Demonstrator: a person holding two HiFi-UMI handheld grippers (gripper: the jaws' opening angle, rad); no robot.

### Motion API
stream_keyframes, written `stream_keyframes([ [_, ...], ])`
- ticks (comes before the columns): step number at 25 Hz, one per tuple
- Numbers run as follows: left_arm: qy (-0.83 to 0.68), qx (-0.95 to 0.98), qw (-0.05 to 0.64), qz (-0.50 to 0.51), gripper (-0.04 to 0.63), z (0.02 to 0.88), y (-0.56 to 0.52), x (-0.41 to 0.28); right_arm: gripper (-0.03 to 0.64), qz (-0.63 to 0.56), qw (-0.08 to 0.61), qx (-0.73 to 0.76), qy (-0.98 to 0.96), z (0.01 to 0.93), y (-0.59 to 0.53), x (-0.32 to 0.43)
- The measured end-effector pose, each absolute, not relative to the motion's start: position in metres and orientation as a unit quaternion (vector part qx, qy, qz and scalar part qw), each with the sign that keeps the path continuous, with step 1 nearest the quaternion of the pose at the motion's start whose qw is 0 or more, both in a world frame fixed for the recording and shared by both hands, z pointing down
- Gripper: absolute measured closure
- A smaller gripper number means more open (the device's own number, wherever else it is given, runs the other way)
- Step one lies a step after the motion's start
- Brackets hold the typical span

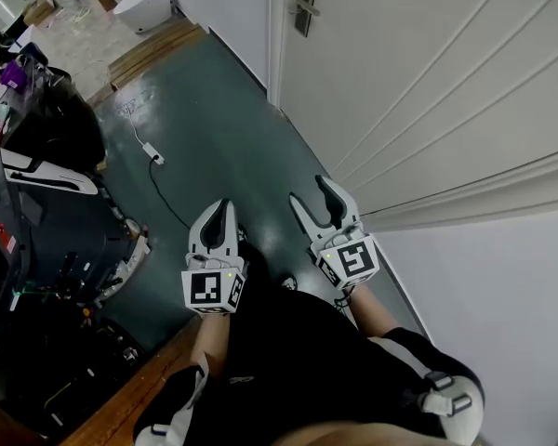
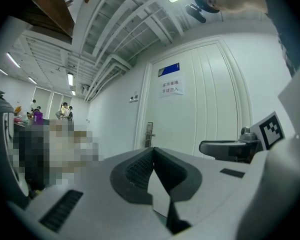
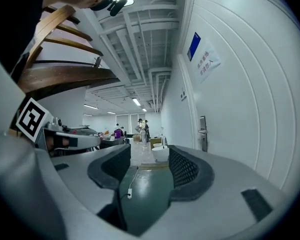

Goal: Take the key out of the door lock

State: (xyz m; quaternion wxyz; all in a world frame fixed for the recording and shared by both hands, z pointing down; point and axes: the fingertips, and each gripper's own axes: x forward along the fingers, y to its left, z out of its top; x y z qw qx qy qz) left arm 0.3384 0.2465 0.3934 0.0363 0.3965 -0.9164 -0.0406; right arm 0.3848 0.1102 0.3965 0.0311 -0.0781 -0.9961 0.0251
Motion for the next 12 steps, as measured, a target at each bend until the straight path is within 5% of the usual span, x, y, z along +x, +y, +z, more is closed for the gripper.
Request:
stream_keyframes([
  [12, -0.903, 0.427, 0.040, -0.042, 0.572, 0.377, 0.250, 0.186, 0.376, 0.021, 0.035, -0.052, -0.998, 0.384, 0.112, 0.234],
])
